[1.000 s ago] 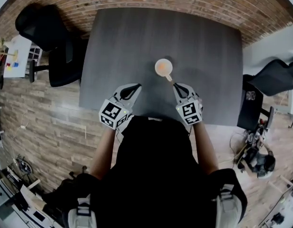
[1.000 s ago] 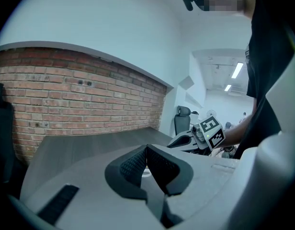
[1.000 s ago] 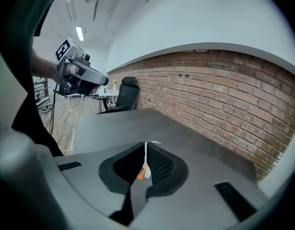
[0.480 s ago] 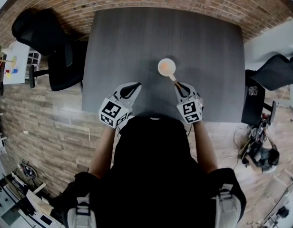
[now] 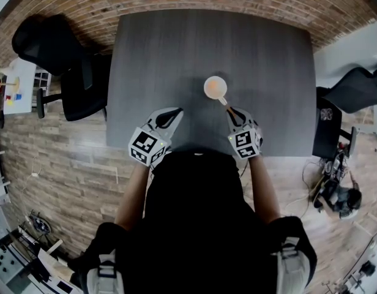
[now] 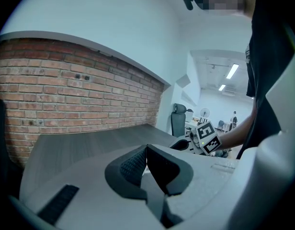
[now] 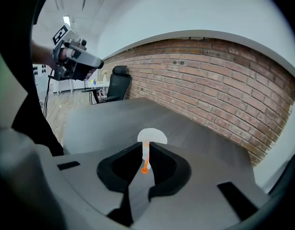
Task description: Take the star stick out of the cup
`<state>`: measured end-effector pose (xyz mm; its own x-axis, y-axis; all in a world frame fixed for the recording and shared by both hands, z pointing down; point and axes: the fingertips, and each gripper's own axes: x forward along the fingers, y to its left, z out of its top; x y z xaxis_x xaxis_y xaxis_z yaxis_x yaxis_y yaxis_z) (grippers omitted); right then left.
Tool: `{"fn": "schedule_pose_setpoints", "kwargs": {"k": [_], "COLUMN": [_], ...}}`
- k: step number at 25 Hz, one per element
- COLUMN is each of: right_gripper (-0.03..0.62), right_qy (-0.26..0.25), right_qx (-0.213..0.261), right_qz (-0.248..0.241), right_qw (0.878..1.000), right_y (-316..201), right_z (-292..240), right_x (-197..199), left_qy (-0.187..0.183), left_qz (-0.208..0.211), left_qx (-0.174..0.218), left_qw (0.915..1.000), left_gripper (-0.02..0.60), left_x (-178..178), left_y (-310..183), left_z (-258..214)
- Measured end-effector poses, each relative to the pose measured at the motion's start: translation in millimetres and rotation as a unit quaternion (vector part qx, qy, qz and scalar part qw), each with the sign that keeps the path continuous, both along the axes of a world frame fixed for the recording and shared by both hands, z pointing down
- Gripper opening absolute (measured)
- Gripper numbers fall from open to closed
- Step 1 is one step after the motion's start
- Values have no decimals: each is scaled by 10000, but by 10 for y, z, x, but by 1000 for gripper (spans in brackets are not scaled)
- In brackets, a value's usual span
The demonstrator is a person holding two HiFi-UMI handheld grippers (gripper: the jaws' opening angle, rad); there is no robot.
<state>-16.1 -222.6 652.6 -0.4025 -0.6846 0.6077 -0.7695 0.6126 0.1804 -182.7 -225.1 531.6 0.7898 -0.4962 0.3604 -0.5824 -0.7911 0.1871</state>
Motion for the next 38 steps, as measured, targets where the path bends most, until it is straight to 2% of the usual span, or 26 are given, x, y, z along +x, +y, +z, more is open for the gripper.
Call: {"fn": "schedule_pose_setpoints", "kwargs": {"k": [15,38], "right_gripper": [44,17], "right_qy": [165,281], "right_qx": [-315,-370], "right_qz": [230,331], "right_qw": [9991,9984], "right_y": [-45,-121], "right_z": [263,333], "right_x": [38,98], "left_qy": [-34,-63], "left_qz": [201,196], "left_qx": [-67,-46], "left_qw": [9998,9998], "left_gripper": [3,2], "left_x": [35,7], "left_y": [-134,-185], "left_z": [73,64]}}
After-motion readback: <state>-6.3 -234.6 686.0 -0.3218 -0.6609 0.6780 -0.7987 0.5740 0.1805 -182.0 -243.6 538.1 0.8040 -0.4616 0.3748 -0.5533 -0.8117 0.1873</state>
